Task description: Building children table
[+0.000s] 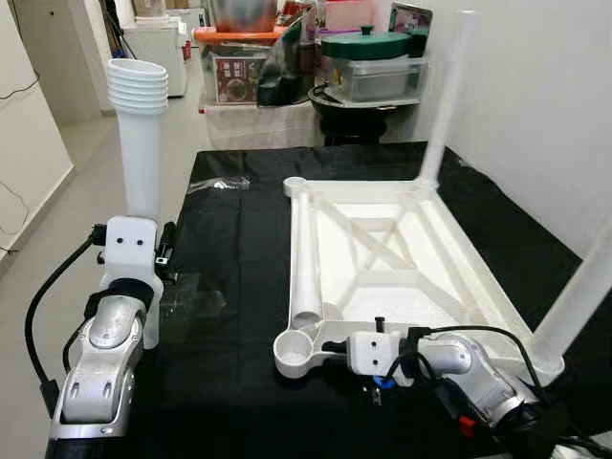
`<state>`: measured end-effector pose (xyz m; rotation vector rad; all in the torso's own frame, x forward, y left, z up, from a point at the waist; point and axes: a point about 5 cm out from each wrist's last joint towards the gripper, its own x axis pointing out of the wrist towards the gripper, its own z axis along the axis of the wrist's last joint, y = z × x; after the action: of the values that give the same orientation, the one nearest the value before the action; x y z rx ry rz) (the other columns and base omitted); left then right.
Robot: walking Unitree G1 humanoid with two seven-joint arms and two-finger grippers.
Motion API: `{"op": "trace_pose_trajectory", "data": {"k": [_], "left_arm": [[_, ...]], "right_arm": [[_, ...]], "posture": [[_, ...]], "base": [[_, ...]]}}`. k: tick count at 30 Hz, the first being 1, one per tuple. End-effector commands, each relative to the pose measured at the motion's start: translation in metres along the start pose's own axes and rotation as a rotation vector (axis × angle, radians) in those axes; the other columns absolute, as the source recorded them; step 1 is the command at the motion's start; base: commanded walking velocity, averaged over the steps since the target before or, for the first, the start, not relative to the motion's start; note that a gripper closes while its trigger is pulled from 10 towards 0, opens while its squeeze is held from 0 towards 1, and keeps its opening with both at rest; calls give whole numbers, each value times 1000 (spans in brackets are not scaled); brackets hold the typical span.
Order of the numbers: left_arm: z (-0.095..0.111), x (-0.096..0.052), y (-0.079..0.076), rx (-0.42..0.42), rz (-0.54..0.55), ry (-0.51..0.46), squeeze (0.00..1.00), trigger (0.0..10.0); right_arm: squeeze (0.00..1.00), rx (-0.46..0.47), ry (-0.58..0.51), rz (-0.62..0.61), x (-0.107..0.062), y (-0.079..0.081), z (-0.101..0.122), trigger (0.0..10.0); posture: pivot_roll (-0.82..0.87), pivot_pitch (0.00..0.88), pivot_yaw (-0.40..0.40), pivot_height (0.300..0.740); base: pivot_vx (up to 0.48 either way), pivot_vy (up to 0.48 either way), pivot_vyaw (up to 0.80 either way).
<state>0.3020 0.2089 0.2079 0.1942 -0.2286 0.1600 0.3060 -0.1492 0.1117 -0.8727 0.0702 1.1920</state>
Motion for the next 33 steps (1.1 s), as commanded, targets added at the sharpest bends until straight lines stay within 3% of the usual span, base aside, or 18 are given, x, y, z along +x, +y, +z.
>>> {"op": "trace_pose_trajectory", "data": {"k": [1,7,9,13,14,18,21,25,29,33], "left_arm": [[-15,-2,1,5,2,76,0,10000],[-16,-3,-1,3,-1,78,0,10000],[-17,-2,-2,-1,-6,79,0,10000],[-17,-2,-3,-1,-8,79,0,10000],[-17,-2,-3,-2,-10,77,0,10000],[-17,-2,-4,-4,-10,76,0,10000],[-17,-3,-4,-5,-11,77,0,10000],[-17,-3,-4,-5,-10,78,0,10000],[-18,-4,-5,-6,-11,84,0,10000],[-19,-4,-5,-7,-11,85,0,10000]], "right_arm": [[0,2,-23,-81,-9,-6,0,10000],[0,-22,-79,-6,-13,3,2,10000],[0,-54,-139,90,-18,13,7,10000],[0,-83,-144,132,-19,18,9,10000],[0,-191,-119,202,-24,21,8,10000],[0,-269,-93,237,-27,20,6,10000],[0,-414,-75,253,-30,13,6,10000],[0,-448,-76,256,-31,11,7,10000],[0,-557,-105,257,-32,3,15,10000],[0,-573,-117,254,-31,1,17,10000]], "posture": [[52,0,-24,740],[48,0,-23,740],[46,0,-20,740],[42,0,-20,740],[43,0,-21,740],[44,0,-22,740],[44,0,-24,740],[44,0,-25,740],[43,0,-29,740],[42,0,-29,740]], "base": [[0,0,0],[0,0,0],[0,0,0],[0,0,0],[0,0,0],[0,0,0],[0,0,0],[0,0,0],[0,0,0],[0,0,0]]}}
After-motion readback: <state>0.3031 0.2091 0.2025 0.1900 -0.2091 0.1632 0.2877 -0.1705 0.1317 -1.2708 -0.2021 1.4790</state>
